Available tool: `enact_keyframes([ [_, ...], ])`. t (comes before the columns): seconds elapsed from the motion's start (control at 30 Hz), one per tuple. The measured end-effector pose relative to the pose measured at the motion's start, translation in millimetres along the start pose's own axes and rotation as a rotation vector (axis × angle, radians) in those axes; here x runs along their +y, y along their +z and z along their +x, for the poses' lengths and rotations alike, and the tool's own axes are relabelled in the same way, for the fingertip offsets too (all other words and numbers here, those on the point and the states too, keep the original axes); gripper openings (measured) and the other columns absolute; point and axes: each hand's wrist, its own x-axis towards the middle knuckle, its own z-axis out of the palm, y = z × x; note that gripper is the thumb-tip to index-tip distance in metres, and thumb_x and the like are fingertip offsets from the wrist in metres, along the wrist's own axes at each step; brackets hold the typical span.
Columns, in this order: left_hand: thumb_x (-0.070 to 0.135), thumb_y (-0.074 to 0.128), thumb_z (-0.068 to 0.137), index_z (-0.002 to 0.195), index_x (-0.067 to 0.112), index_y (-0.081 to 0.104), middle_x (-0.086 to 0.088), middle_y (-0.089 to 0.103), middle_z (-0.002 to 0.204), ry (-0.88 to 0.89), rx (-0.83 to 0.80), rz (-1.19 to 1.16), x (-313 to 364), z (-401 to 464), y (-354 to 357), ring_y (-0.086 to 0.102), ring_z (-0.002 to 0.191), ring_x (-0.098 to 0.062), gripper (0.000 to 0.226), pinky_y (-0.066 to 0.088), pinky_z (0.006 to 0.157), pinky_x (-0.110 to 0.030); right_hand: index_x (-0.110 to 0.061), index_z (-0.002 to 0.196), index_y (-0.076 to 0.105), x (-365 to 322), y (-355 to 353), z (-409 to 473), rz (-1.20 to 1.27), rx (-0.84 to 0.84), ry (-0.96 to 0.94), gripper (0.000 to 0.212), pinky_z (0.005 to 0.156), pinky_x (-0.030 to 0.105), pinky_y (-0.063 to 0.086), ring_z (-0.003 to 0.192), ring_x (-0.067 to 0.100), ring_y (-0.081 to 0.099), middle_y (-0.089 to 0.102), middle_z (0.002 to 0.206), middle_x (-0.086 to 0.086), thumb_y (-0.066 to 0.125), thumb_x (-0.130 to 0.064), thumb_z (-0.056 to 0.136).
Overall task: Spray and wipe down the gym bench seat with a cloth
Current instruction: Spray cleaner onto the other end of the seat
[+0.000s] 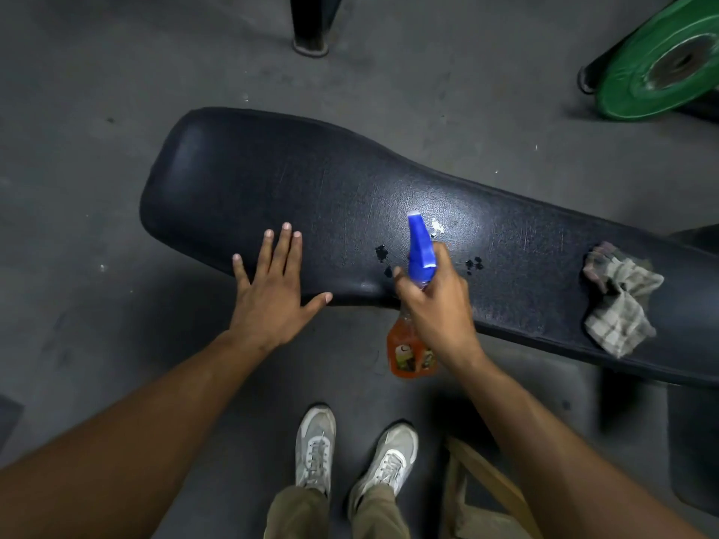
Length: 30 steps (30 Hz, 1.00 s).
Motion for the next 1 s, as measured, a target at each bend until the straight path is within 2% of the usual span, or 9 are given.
enact_keyframes([
  [0.1, 0.074, 0.035, 0.093, 0.161, 0.015, -0.015, -0.001, -0.025, 0.169, 0.008, 0.033, 0.012, -7, -1, 1, -0.023, 0.155, -0.02, 0.103, -0.005, 0.124, -0.062, -0.031, 0.095, 0.042, -7, 16, 0, -0.002, -0.021, -0.014, 0.026, 0.07, 0.042, 0.047, 0.073, 0.033, 0.058, 0.057, 0.07, -0.005, 0.067, -0.039, 0.092],
  [0.23, 0.073, 0.037, 0.093, 0.163, 0.013, -0.006, -0.004, -0.015, 0.171, 0.002, 0.097, 0.024, -19, -3, 3, -0.015, 0.158, -0.021, 0.102, -0.004, 0.125, -0.058, -0.032, 0.098, 0.043, -12, 31, -3, 0.006, -0.088, -0.039, 0.026, 0.065, 0.035, 0.037, 0.068, 0.023, 0.052, 0.054, 0.067, -0.009, 0.067, -0.037, 0.093],
  [0.33, 0.073, 0.035, 0.093, 0.162, 0.013, -0.01, -0.003, -0.019, 0.17, -0.026, 0.082, 0.033, -29, -5, 0, -0.018, 0.156, -0.02, 0.102, -0.006, 0.125, -0.057, -0.032, 0.095, 0.041, -9, 38, -8, -0.007, -0.101, -0.046, 0.027, 0.063, 0.034, 0.035, 0.064, 0.02, 0.049, 0.051, 0.065, -0.009, 0.067, -0.037, 0.093],
  [0.5, 0.074, 0.032, 0.094, 0.161, 0.016, -0.016, -0.001, -0.024, 0.169, -0.052, 0.06, 0.008, -42, -11, -3, -0.022, 0.156, -0.02, 0.101, -0.007, 0.125, -0.058, -0.027, 0.094, 0.046, 7, 31, -22, 0.054, -0.008, 0.046, 0.026, 0.062, 0.034, 0.04, 0.061, 0.009, 0.05, 0.054, 0.067, -0.007, 0.071, -0.033, 0.094],
  [0.67, 0.073, 0.032, 0.094, 0.161, 0.017, -0.017, 0.001, -0.027, 0.168, -0.055, 0.046, -0.022, -44, -13, -1, -0.024, 0.155, -0.018, 0.1, -0.005, 0.125, -0.06, -0.021, 0.093, 0.046, 28, 18, -31, 0.035, 0.105, 0.102, 0.028, 0.064, 0.034, 0.034, 0.061, 0.005, 0.051, 0.053, 0.067, -0.006, 0.073, -0.029, 0.093],
  [0.77, 0.073, 0.033, 0.093, 0.161, 0.016, -0.015, 0.002, -0.025, 0.169, -0.054, 0.055, -0.04, -44, -13, -1, -0.023, 0.155, -0.017, 0.1, -0.005, 0.125, -0.059, -0.021, 0.09, 0.044, 26, 23, -35, 0.01, 0.048, 0.082, 0.03, 0.061, 0.032, 0.033, 0.056, 0.007, 0.047, 0.052, 0.064, -0.005, 0.073, -0.028, 0.093],
  [0.9, 0.072, 0.032, 0.094, 0.161, 0.015, -0.016, 0.0, -0.025, 0.169, -0.056, 0.064, -0.033, -47, -13, -3, -0.022, 0.155, -0.018, 0.1, -0.007, 0.126, -0.055, -0.029, 0.089, 0.044, 11, 41, -45, 0.021, -0.103, 0.02, 0.028, 0.054, 0.015, 0.036, 0.055, 0.009, 0.044, 0.052, 0.064, -0.004, 0.072, -0.026, 0.092],
  [0.93, 0.072, 0.032, 0.094, 0.161, 0.015, -0.016, -0.001, -0.025, 0.169, -0.062, 0.071, -0.029, -49, -14, -3, -0.022, 0.156, -0.018, 0.1, -0.008, 0.126, -0.054, -0.031, 0.088, 0.044, 7, 46, -46, 0.022, -0.131, 0.01, 0.029, 0.055, 0.015, 0.037, 0.055, 0.008, 0.045, 0.052, 0.064, -0.005, 0.072, -0.026, 0.091],
  [1.0, 0.071, 0.033, 0.095, 0.161, 0.014, -0.016, -0.002, -0.023, 0.169, -0.079, 0.081, -0.022, -55, -15, -3, -0.021, 0.156, -0.019, 0.099, -0.008, 0.125, -0.053, -0.033, 0.088, 0.043, 1, 57, -47, 0.008, -0.18, 0.008, 0.029, 0.059, 0.026, 0.04, 0.055, 0.006, 0.047, 0.053, 0.063, -0.007, 0.072, -0.028, 0.091],
])
